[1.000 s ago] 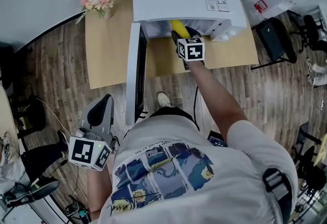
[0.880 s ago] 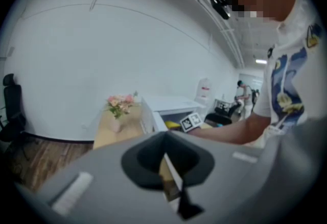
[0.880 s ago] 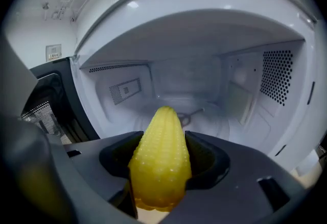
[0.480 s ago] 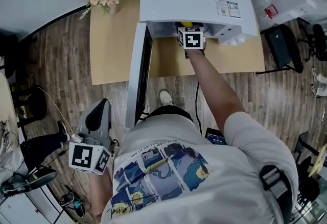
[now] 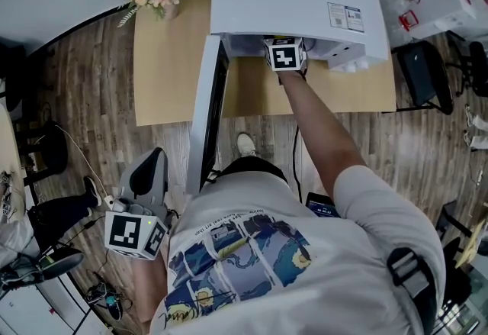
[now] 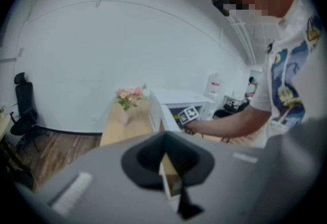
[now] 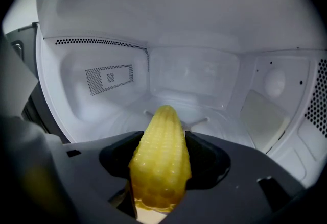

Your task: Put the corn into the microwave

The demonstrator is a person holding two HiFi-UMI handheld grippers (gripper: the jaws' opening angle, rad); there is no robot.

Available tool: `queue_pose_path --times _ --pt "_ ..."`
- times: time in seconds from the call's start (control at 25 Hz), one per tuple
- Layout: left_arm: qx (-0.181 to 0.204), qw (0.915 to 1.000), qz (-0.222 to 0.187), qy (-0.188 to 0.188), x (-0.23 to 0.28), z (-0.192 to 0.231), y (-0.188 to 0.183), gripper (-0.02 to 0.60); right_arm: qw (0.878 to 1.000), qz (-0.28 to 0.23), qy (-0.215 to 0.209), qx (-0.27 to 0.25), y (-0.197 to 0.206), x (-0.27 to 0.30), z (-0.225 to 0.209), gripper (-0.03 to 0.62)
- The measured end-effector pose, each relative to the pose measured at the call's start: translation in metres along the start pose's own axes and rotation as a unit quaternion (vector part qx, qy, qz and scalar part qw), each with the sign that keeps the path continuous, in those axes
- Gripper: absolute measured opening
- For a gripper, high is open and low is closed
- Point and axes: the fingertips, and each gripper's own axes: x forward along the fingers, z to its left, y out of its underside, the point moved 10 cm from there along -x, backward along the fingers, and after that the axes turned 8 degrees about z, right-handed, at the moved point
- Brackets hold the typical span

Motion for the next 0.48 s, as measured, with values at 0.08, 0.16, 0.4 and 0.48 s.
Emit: queue_pose_path --times 0.08,0.16,0.4,0.48 --pt "-0.002 1.0 0.001 0.0 0.0022 -0.0001 0.0014 0.009 1.0 0.01 0.004 -0.012 -0.0005 0.0006 -0.0006 0.256" --pt "-0.005 1.0 0.001 0.0 0.003 0.0006 0.0026 0.009 0.999 0.024 0.006 -0.024 0.0002 0.0032 0.0 0.256" --pt "-0.008 1.0 0.001 0.004 0.0003 0.0034 0.0044 0.009 0.999 0.033 -0.002 -0.022 -0.0033 0.0024 -0.0001 0.256" --pt "-0.008 1.0 0.0 0.005 -0.0013 0.005 0.0054 0.009 0.999 0.033 -0.003 -0.019 -0.0029 0.0026 0.0 0.256"
